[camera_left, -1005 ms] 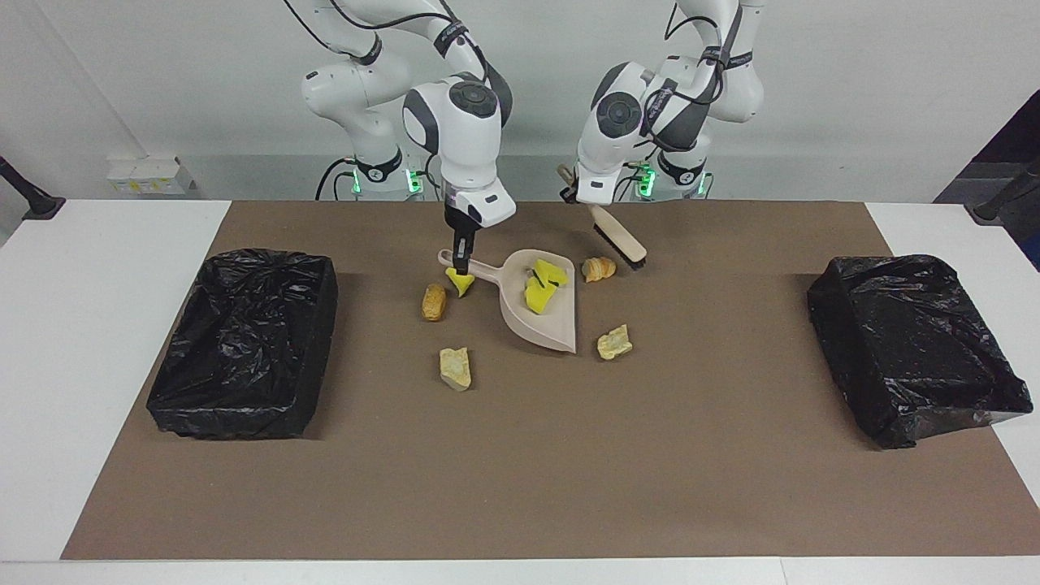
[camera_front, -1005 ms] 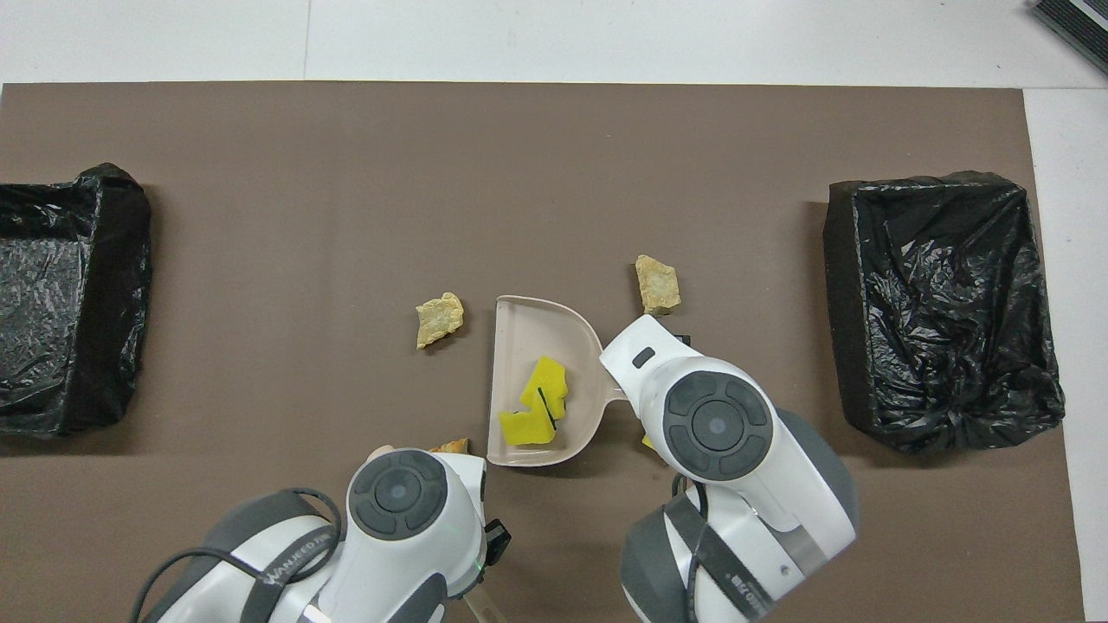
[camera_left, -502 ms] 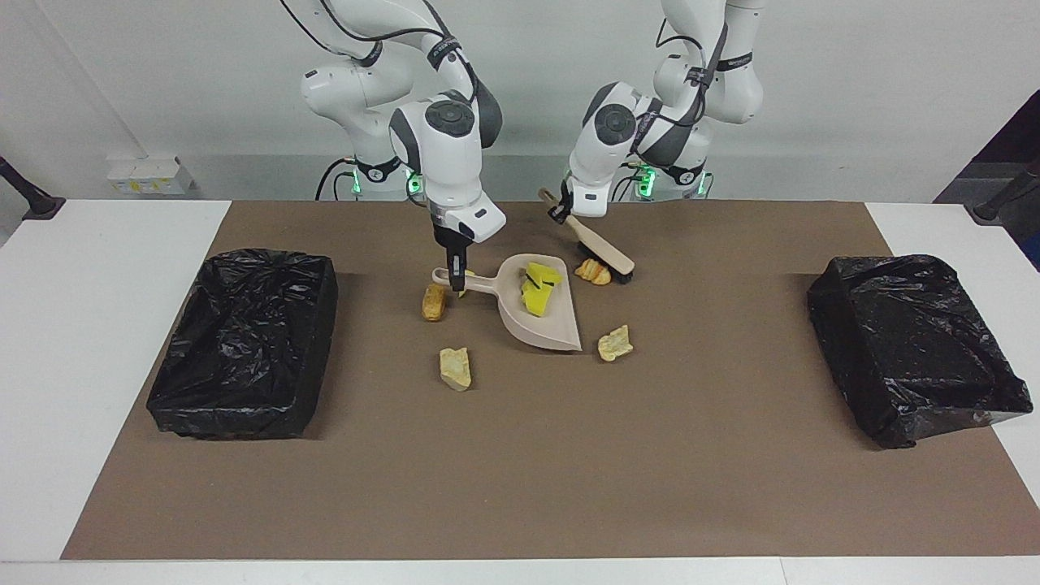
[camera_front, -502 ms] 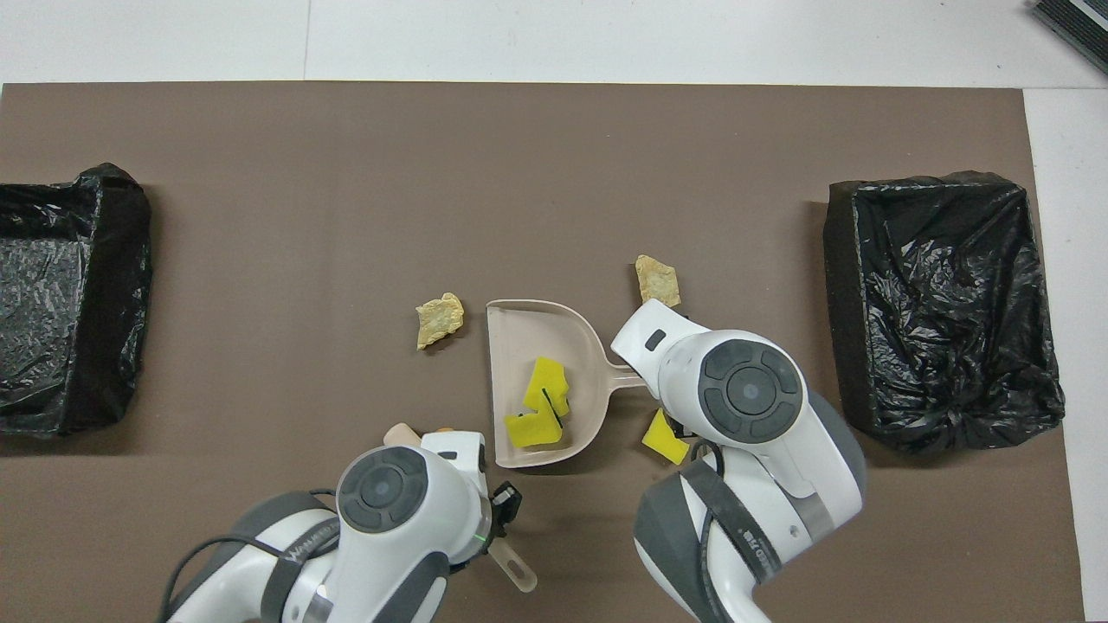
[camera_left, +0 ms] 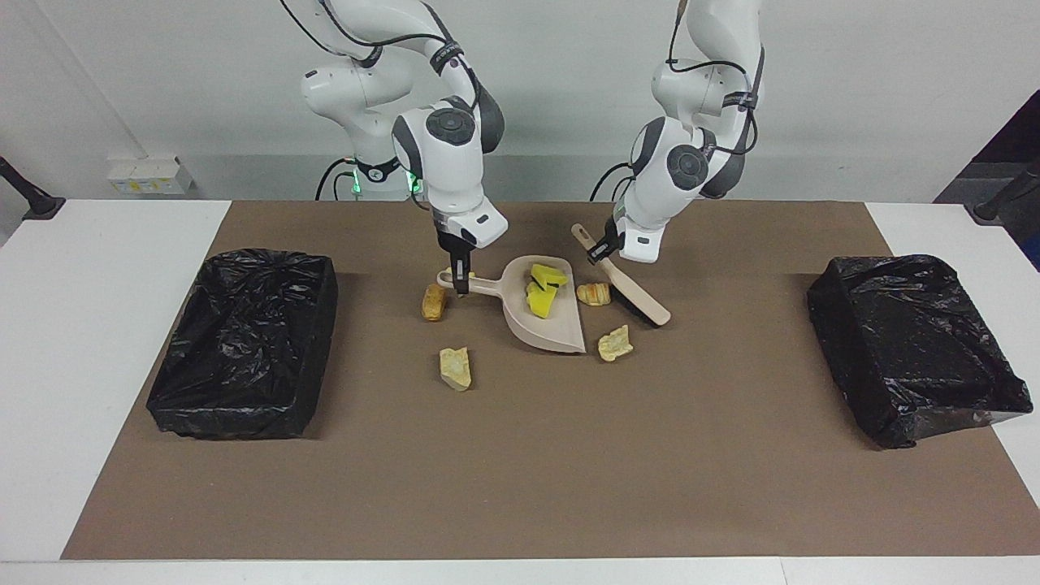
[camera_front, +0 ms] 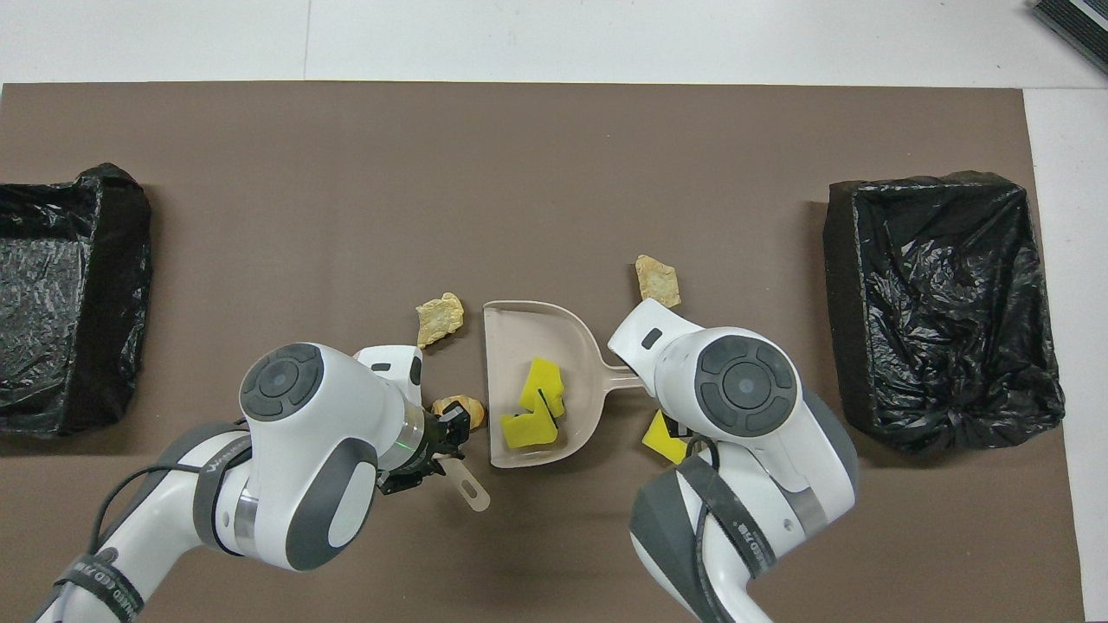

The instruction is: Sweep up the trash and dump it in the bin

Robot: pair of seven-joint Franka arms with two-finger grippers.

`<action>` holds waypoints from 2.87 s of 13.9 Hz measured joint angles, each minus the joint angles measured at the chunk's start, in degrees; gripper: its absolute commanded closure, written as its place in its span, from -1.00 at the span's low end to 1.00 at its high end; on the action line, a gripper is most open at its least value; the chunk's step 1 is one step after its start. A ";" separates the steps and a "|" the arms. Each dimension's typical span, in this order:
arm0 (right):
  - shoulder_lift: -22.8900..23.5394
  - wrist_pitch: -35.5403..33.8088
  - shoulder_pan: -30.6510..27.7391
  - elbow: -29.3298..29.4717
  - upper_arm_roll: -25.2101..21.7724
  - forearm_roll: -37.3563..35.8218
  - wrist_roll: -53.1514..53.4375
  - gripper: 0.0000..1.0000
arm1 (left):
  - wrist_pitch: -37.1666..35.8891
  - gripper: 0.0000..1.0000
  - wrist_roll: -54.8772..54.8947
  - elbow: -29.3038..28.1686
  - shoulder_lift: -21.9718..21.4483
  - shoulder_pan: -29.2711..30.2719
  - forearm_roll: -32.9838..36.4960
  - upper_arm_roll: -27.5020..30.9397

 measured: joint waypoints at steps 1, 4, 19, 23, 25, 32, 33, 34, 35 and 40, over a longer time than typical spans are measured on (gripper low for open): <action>0.04 0.27 -0.02 0.01 -0.01 0.33 0.00 1.00 | -0.22 1.00 4.90 0.01 0.13 0.00 0.00 -0.06; 0.08 0.28 -0.07 0.06 -0.08 1.15 0.00 1.00 | -0.90 1.00 17.44 0.01 0.18 0.00 0.01 -0.10; 2.03 0.38 -4.48 0.88 -0.26 7.77 -4.57 1.00 | -11.71 1.00 27.47 9.83 -0.36 -3.35 -5.57 -1.45; 3.64 1.10 -4.60 1.38 -0.26 8.63 -4.59 1.00 | -11.91 1.00 27.60 10.51 -0.49 0.05 0.49 -0.49; 4.74 2.72 -4.60 1.97 -0.22 8.77 -4.59 1.00 | -11.99 1.00 29.23 10.59 -0.17 3.91 5.55 -0.04; 10.08 3.17 -4.45 7.52 0.03 10.12 -2.87 1.00 | -9.92 1.00 39.24 10.26 7.19 5.96 9.19 -0.86; 10.09 3.17 -4.43 7.59 0.05 10.12 -2.80 1.00 | -9.52 1.00 39.45 10.26 7.58 4.52 9.17 -1.08; 10.10 3.17 -4.42 7.60 0.05 10.12 -2.74 1.00 | -9.42 1.00 39.45 10.34 7.57 2.61 8.89 -1.22; 10.10 3.17 -4.42 7.60 0.06 10.12 -2.73 1.00 | -9.41 1.00 39.24 10.57 7.51 0.73 8.32 -1.37; 10.10 3.17 -4.42 7.60 0.05 10.12 -2.85 1.00 | -9.47 1.00 38.74 11.20 7.42 0.83 7.65 -0.64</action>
